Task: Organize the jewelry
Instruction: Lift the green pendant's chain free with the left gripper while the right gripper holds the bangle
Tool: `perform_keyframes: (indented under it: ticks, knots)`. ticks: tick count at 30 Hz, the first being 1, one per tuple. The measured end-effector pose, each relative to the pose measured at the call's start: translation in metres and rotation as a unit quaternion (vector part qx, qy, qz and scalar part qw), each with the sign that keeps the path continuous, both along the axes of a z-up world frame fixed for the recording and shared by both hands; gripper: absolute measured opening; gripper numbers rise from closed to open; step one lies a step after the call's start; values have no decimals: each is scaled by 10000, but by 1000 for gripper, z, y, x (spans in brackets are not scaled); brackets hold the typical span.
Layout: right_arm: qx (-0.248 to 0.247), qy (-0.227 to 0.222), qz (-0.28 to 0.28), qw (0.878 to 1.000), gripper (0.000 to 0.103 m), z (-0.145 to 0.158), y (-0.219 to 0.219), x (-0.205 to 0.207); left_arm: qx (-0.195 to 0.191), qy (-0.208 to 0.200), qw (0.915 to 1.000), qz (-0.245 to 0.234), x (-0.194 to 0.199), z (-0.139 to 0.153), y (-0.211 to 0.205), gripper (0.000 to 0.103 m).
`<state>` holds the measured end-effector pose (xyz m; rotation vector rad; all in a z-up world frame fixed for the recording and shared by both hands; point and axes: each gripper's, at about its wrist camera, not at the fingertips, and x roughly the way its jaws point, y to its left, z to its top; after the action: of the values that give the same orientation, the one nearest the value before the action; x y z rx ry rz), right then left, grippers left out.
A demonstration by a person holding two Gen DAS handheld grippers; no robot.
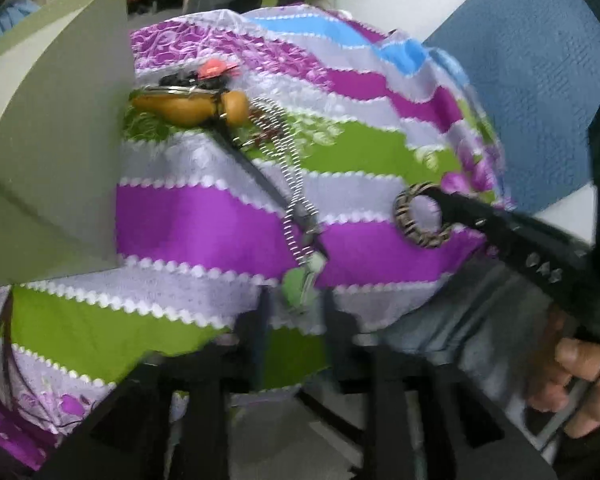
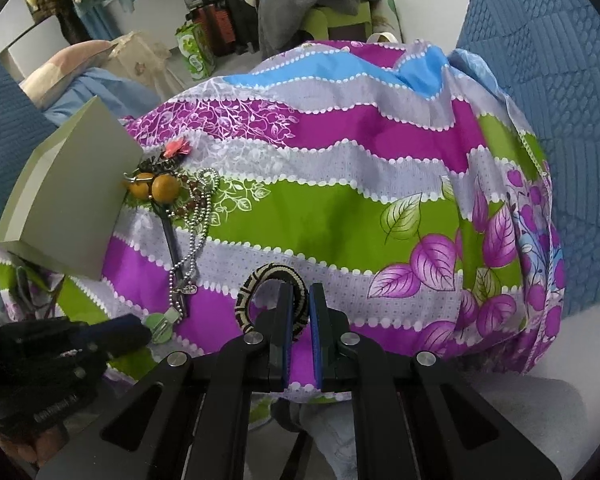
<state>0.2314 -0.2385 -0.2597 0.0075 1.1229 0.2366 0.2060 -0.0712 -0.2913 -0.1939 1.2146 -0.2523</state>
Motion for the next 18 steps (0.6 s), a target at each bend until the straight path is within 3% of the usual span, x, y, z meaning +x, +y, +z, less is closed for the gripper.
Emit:
perform_keyframes:
  ticks: [13, 16, 18]
  knots:
    - [11, -39, 23, 10000, 6, -4, -3, -3, 504, -363, 9972, -421, 3, -8, -24, 48]
    - [2, -31, -7, 10000, 6, -4, -5, -3, 844, -489, 9937, -550, 1, -10, -34, 32]
    - [-21, -25, -21, 10000, 6, -3, -6, -3, 855, -471, 9934, -596, 1, -10, -37, 19]
